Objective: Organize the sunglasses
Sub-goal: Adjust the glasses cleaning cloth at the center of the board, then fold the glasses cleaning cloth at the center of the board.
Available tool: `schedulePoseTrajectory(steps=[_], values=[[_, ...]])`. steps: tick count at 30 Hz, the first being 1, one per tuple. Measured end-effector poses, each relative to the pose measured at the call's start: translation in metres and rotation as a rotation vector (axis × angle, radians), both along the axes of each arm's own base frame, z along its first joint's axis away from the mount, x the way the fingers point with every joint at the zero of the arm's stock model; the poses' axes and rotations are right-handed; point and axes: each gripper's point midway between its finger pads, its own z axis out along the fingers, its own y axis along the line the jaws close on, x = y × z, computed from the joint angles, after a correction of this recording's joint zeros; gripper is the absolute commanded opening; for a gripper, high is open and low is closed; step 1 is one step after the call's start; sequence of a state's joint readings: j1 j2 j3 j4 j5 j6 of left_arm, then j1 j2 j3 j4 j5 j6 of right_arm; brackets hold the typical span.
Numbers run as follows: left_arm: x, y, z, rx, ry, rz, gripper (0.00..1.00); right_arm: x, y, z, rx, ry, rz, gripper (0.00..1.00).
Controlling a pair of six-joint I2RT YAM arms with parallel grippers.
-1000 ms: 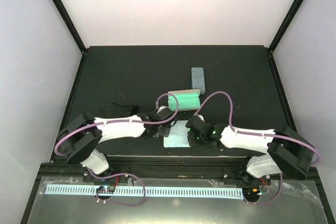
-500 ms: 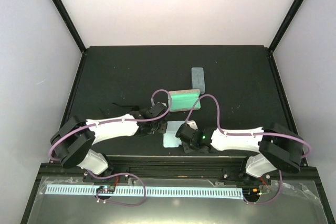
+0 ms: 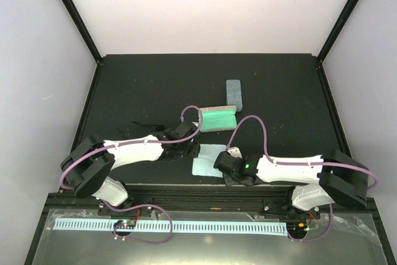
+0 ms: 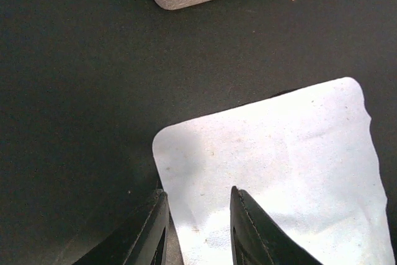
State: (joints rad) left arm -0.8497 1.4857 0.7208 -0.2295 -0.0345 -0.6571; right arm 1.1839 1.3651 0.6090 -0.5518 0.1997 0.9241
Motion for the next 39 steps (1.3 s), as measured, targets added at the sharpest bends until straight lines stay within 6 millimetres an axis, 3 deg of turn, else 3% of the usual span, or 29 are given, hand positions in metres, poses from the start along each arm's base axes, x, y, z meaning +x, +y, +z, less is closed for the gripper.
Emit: schedulePoseTrajectory(steps=[5,10,16,20,31,39], values=[[0.002,0.003,-0.007,0.016,0.011,-0.002,0.3,0.0,-0.002,0.006,0.007,-0.009,0.005,0.36],[0.009,0.01,-0.009,0.031,0.005,0.011,0.34,0.025,0.0,0.026,0.049,-0.089,-0.041,0.46],[0.02,0.018,-0.01,0.043,0.002,0.028,0.39,0.076,-0.005,0.037,0.114,-0.173,-0.15,0.44],[0.018,0.015,-0.018,0.053,0.025,0.001,0.39,0.101,-0.008,0.028,0.111,-0.187,-0.182,0.41],[0.025,-0.002,-0.022,0.031,0.055,-0.042,0.35,0.119,0.013,0.003,0.1,-0.164,-0.131,0.29],[0.025,-0.002,-0.024,0.031,0.061,-0.045,0.16,0.123,0.022,0.002,0.128,-0.166,-0.113,0.17]])
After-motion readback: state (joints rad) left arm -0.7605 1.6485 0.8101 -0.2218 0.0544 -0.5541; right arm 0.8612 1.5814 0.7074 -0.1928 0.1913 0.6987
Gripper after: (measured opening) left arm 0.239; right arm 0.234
